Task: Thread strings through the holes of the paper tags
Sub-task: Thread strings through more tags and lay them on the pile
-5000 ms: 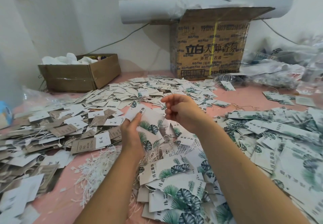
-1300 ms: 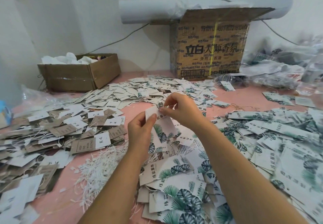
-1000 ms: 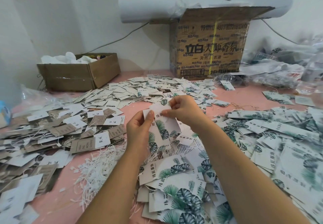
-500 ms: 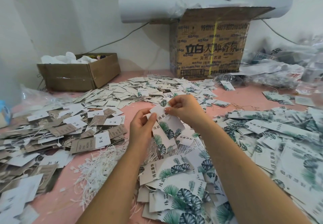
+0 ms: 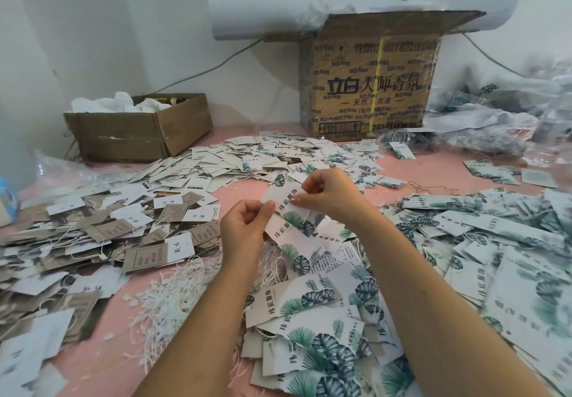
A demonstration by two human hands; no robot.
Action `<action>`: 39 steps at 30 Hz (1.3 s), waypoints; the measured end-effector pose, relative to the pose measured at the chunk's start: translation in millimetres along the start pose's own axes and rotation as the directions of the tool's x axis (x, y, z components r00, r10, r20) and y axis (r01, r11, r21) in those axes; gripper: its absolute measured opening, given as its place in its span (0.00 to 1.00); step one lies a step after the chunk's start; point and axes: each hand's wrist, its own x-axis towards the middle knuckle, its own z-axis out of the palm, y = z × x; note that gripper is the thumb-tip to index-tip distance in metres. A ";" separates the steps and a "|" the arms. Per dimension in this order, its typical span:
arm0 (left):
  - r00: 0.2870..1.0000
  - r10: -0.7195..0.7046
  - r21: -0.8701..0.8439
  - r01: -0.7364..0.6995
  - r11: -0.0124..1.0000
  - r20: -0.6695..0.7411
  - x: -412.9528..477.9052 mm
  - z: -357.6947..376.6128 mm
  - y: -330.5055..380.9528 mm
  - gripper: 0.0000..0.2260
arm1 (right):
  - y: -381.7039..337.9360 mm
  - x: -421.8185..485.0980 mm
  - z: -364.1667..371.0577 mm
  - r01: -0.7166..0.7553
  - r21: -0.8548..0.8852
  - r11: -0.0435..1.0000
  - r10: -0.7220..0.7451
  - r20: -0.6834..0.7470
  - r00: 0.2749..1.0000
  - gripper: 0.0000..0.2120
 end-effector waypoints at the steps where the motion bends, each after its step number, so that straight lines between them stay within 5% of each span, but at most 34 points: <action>1: 1.000 -0.006 -0.009 0.006 1.000 -0.001 -0.2 0.4 0.1 0.04 | 0.2 -0.3 -0.7 0.003 -0.006 1.000 -0.003 -0.002 1.000 0.09; 18: 0.986 -0.161 -0.340 0.162 0.926 0.032 -5.7 7.4 12.4 0.07 | -0.3 -1.2 -3.1 -0.109 0.350 0.930 0.077 0.105 0.992 0.05; 24: 0.983 -0.185 -0.286 0.181 0.941 0.014 -3.6 5.3 11.3 0.04 | 1.9 0.3 -3.4 -0.136 0.366 0.921 0.104 0.106 0.989 0.04; 32: 0.977 -0.144 -0.103 0.129 0.986 -0.155 -3.4 1.5 4.1 0.07 | 16.8 9.3 -5.1 -0.140 0.283 0.949 0.217 -0.261 0.941 0.08; 35: 0.961 -0.136 -0.084 0.119 0.989 -0.239 -2.0 -1.6 4.5 0.07 | 26.6 11.6 -1.9 -0.256 0.296 0.920 0.326 -0.222 0.919 0.06; 39: 0.949 -0.102 -0.020 0.100 0.995 -0.297 -1.8 -2.2 5.4 0.09 | 35.3 12.6 3.6 -0.373 0.188 0.909 0.406 -0.188 0.894 0.17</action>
